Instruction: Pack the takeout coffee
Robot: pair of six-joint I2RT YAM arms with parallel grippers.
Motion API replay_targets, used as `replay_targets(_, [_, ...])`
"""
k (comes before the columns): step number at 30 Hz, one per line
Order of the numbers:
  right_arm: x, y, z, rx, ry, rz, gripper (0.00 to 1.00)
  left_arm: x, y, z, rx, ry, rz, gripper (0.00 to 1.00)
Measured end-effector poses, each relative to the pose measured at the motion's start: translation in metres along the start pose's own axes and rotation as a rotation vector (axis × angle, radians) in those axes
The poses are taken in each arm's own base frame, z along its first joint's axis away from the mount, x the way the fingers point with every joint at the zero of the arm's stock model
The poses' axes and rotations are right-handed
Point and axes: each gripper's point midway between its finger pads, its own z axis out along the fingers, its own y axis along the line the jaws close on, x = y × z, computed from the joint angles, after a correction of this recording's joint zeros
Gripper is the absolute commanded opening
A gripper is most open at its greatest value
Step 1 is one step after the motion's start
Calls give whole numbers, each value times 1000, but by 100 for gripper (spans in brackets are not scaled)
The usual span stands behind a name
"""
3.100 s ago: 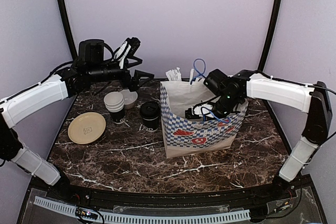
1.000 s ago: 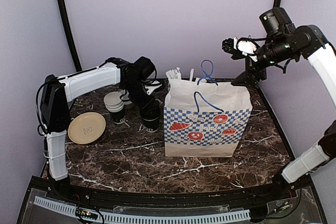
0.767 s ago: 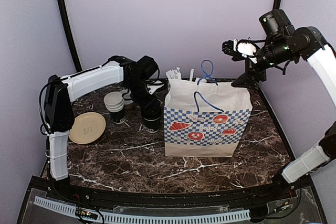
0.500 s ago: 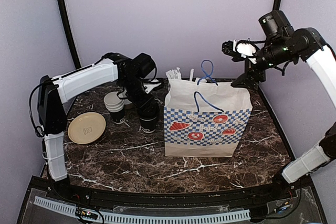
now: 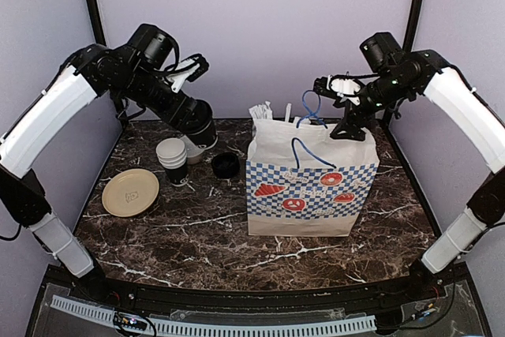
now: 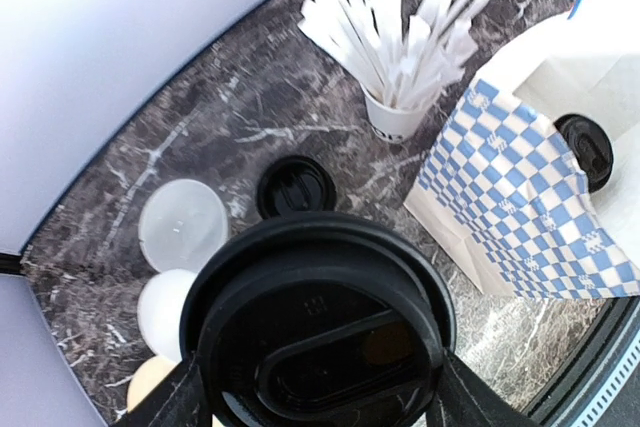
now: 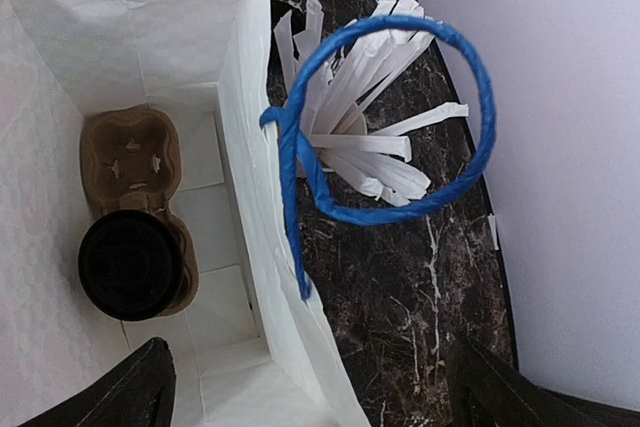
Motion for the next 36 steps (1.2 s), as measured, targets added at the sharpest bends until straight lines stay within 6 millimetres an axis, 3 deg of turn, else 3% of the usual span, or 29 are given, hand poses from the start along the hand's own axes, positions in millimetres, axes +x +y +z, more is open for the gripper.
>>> replay_targets(4, [9, -5, 32, -36, 38, 20, 81, -14, 7, -30, -36, -80, -3, 63])
replay_targets(8, [8, -7, 52, -68, 36, 22, 61, -26, -3, -51, -16, -154, 30, 62])
replay_targets(14, [-7, -3, 55, -127, -28, 8, 3, -54, -52, -82, 152, -309, 119, 61])
replay_targets(15, [-9, -2, 54, -135, -37, 9, 0, -59, -62, -87, 186, -337, 134, 60])
replay_targets(20, [-18, 10, 49, -169, -73, -9, 0, -75, -98, -103, 302, -427, 209, 60])
replay_targets(24, [-30, 35, 38, -198, -101, -47, 0, -80, -122, -100, 363, -447, 264, 60])
replay_targets(28, [-44, 69, 19, -247, -155, -75, 0, -77, -160, -86, 430, -425, 355, 60])
replay_targets(32, [-49, 85, 1, -288, -212, -60, 0, -66, -198, -71, 482, -390, 455, 59])
replay_targets(36, [-49, 98, -8, -342, -238, -41, 0, -53, -222, -66, 494, -372, 528, 59])
